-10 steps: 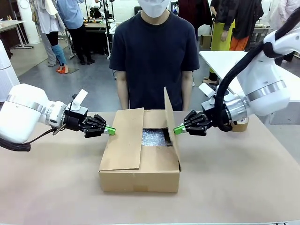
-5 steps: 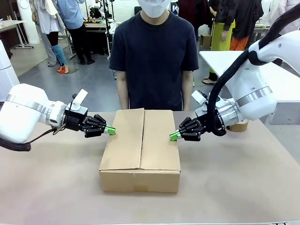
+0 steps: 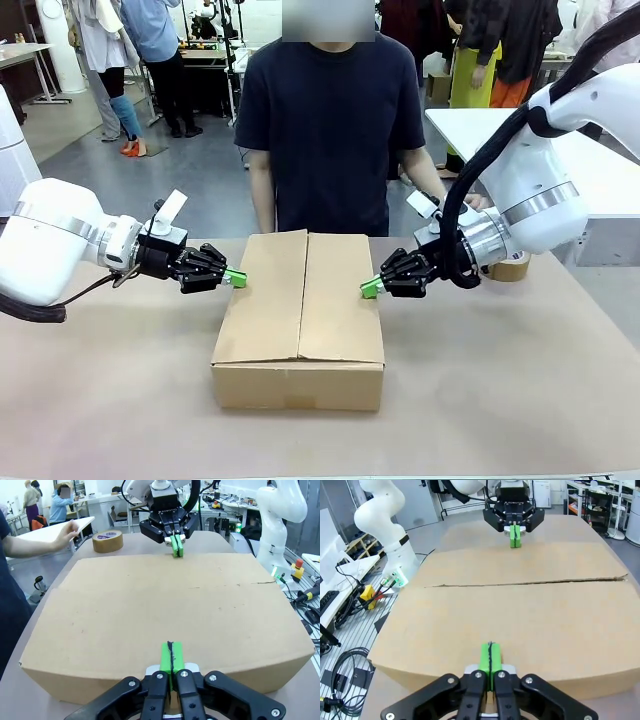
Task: Wrap the clocks to prevent damage.
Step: Push the left (or right) flap of the Package Box to close it, then after the human seals the box with tape, release both hands from the side flaps of the Package Box.
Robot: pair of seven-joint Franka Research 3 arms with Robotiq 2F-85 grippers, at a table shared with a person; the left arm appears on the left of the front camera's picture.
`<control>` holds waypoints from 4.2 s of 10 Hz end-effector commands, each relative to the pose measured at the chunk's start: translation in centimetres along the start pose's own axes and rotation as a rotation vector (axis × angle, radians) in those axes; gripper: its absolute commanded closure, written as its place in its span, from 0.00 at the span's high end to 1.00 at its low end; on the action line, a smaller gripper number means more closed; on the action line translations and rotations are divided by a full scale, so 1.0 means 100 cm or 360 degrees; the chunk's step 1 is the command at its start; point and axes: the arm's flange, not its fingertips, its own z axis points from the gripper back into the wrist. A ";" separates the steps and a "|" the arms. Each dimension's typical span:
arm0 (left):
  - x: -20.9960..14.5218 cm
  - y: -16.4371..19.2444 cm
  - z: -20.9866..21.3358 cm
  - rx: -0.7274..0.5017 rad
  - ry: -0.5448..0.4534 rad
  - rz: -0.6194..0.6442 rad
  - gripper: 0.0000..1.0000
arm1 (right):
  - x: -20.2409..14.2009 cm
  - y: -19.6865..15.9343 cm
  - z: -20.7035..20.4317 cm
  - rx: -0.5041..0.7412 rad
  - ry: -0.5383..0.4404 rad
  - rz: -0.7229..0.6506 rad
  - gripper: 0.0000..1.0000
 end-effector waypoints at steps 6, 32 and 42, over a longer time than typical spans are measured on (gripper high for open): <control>-0.004 0.000 -0.001 0.0008 0.0016 -0.0006 0.00 | -0.004 0.000 -0.002 -0.0005 0.0008 -0.0012 0.01; -0.004 0.000 -0.001 0.0008 0.0016 -0.0006 0.00 | -0.004 0.000 -0.002 -0.0005 0.0008 -0.0012 0.01; -0.004 0.000 -0.001 0.0008 0.0016 -0.0006 0.00 | -0.004 0.000 -0.002 -0.0005 0.0008 -0.0012 0.01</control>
